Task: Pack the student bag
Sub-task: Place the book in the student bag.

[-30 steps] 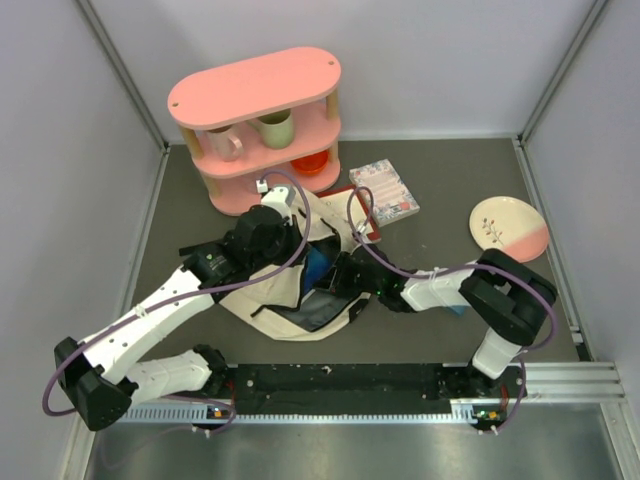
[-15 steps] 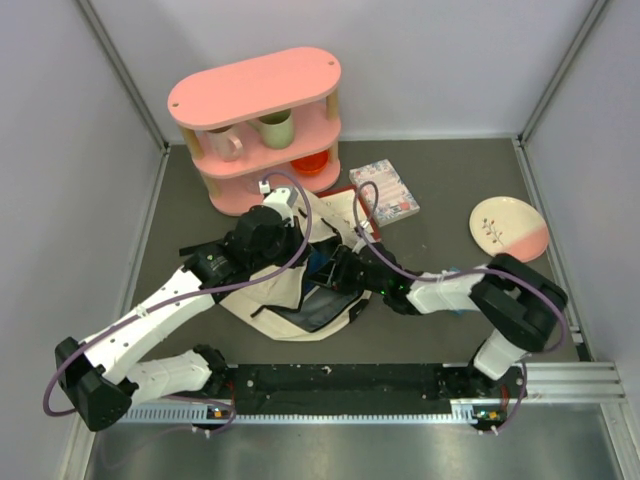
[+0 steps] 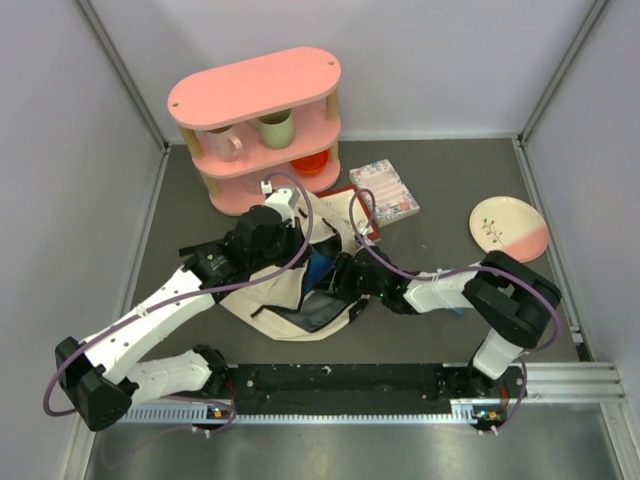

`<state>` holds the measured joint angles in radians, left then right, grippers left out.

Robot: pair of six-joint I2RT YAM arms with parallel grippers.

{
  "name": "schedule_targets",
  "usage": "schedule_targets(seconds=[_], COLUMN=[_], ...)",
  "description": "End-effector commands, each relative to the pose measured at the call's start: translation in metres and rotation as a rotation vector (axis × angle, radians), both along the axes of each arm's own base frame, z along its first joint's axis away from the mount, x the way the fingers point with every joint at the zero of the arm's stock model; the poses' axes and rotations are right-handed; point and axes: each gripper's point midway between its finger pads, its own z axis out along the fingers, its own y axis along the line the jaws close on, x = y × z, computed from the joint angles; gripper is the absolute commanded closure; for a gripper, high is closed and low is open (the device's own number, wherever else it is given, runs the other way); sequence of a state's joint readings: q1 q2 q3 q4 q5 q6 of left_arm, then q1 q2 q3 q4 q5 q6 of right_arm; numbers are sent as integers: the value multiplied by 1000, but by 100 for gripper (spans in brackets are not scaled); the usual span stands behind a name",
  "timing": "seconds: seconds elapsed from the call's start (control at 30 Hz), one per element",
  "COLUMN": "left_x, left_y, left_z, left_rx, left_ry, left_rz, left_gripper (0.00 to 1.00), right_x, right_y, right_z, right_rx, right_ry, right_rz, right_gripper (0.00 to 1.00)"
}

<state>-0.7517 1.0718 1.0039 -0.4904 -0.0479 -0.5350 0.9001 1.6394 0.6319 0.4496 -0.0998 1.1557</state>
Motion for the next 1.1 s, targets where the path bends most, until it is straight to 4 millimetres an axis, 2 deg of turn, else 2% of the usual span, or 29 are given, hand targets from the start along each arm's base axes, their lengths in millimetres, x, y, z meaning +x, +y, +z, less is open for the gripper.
schedule_targets(seconds=[0.0, 0.13, 0.27, 0.37, 0.4, 0.53, 0.6, 0.63, 0.73, 0.8, 0.87, 0.97, 1.0, 1.07], left_x=[5, -2, -10, -13, -13, -14, -12, -7, 3, 3, 4, 5, 4, 5], left_y=[-13, -24, -34, -36, -36, -32, -26, -16, 6, 17, 25, 29, 29, 28], left_z=[26, 21, 16, 13, 13, 6, 3, -2, -8, -13, -17, -21, -21, -24], left_rx=[-69, -89, -99, -100, -99, -80, -57, -19, 54, 91, 119, 132, 132, 136], left_ry=[-67, -36, -3, 7, 10, 25, 29, 28, 12, 18, 18, 23, 25, 32], left_rz=[-43, -112, -180, -198, -201, -186, -154, -104, 10, 53, 82, 91, 88, 83], left_gripper=[100, 100, 100, 100, 100, 100, 100, 100, 100, 100, 100, 100, 100, 100], right_x=[23, 38, 53, 61, 64, 65, 58, 54, 41, 33, 21, 11, 6, 17], right_y=[27, 41, 56, 59, 61, 61, 58, 54, 34, 10, -9, -34, -45, -69], right_z=[30, 36, 53, 53, 62, 65, 63, 70, 68, 64, 69, 69, 81, 80], right_rx=[105, 136, 185, 189, 221, 266, 263, 266, 234, 148, 90, 22, 10, -85], right_ry=[-74, -121, -187, -223, -257, -280, -273, -285, -304, -291, -311, -334, -350, -355], right_rz=[8, 19, 21, 15, 15, 27, 46, 48, 55, 22, 23, 0, -6, -118], right_gripper=[56, 57, 57, 55, 54, 46, 45, 44, 40, 39, 37, 36, 36, 33])
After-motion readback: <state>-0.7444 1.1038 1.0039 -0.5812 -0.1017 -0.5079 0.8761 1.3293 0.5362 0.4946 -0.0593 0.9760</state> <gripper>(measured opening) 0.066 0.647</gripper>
